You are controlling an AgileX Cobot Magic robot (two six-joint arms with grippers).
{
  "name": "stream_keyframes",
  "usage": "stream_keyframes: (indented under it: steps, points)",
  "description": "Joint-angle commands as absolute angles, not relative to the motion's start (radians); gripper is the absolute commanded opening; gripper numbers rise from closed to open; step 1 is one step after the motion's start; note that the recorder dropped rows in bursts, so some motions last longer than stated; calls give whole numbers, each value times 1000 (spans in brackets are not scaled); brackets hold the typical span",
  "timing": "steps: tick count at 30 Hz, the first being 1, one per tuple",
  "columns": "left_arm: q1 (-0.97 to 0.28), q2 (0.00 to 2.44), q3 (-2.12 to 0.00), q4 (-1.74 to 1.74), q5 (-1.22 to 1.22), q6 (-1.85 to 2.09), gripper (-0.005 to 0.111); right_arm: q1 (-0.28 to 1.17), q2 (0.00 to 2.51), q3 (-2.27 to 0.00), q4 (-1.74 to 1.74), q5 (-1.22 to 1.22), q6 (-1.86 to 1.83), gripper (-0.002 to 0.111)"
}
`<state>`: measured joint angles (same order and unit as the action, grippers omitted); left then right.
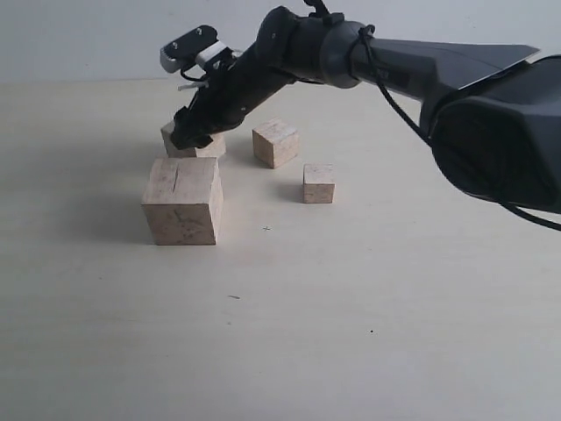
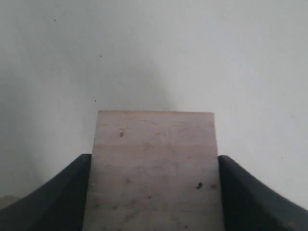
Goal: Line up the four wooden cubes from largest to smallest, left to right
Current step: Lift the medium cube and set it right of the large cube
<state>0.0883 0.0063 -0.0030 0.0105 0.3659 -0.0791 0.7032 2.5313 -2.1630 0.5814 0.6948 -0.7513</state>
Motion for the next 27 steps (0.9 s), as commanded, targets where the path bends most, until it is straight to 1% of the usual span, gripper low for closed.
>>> stream_keyframes:
  steps: [1, 7, 13, 18, 23, 27]
  points:
    - [92, 0, 0, 0, 354, -83, 0, 702, 2423, -2171, 548, 734, -757, 0]
    - [92, 0, 0, 0, 354, -83, 0, 702, 2301, -2171, 411, 910, -759, 0]
    - [92, 0, 0, 0, 354, -83, 0, 684, 2164, -2171, 409, 1089, -898, 0]
    - [92, 0, 0, 0, 354, -83, 0, 630, 2106, -2171, 399, 1221, -924, 0]
    - [92, 0, 0, 0, 354, -83, 0, 575, 2110, -2140, 403, 1221, -922, 0]
    - [92, 0, 0, 0, 354, -83, 0, 565, 2110, -1987, 418, 1221, -1044, 0]
